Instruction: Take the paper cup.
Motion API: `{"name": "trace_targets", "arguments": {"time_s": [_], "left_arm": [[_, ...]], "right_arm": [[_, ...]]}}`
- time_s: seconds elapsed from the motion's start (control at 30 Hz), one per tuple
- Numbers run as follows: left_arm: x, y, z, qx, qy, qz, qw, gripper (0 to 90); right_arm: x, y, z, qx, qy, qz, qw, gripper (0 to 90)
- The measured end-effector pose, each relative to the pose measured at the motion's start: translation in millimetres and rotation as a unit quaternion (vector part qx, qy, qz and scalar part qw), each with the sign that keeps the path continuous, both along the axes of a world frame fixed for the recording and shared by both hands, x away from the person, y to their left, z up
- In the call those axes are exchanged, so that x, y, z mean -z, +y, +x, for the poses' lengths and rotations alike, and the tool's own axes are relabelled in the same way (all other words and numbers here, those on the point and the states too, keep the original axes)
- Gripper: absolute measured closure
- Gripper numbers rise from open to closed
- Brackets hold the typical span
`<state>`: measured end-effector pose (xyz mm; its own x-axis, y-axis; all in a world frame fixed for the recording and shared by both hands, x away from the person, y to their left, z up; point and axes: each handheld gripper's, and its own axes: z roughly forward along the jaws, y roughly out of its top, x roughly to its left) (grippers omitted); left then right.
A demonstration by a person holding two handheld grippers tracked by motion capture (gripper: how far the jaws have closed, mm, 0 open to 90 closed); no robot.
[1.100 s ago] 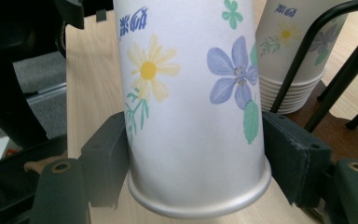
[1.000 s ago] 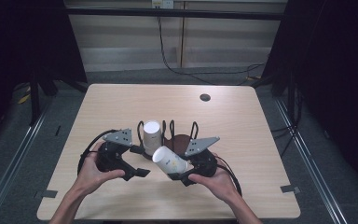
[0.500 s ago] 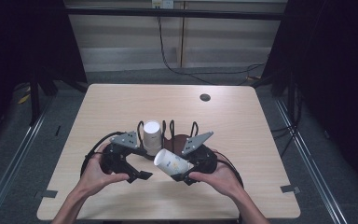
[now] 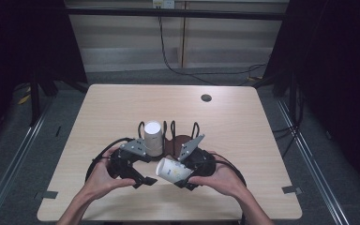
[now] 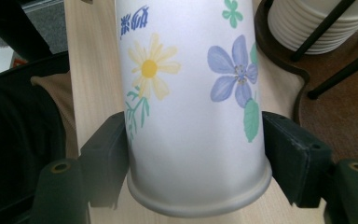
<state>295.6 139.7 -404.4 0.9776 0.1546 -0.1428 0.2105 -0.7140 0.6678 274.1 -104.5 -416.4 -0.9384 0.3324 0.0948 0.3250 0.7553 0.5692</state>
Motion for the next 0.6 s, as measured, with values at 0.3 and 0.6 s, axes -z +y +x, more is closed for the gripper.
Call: {"name": "trace_targets", "arguments": {"time_s": [0.3,0.6], "left_arm": [[4.6,-4.6,-2.3,0.004,0.002,0.016,0.9999,18.3],[8.9,-11.8,-5.2,0.012,0.002,0.032,0.9994,18.6]], "right_arm": [[3.7,3.5,-0.8,-0.010,0.008,-0.018,0.9998,28.0],[-1.3,2.5,-1.3,-0.012,0.002,-0.042,0.9990,28.0]]}}
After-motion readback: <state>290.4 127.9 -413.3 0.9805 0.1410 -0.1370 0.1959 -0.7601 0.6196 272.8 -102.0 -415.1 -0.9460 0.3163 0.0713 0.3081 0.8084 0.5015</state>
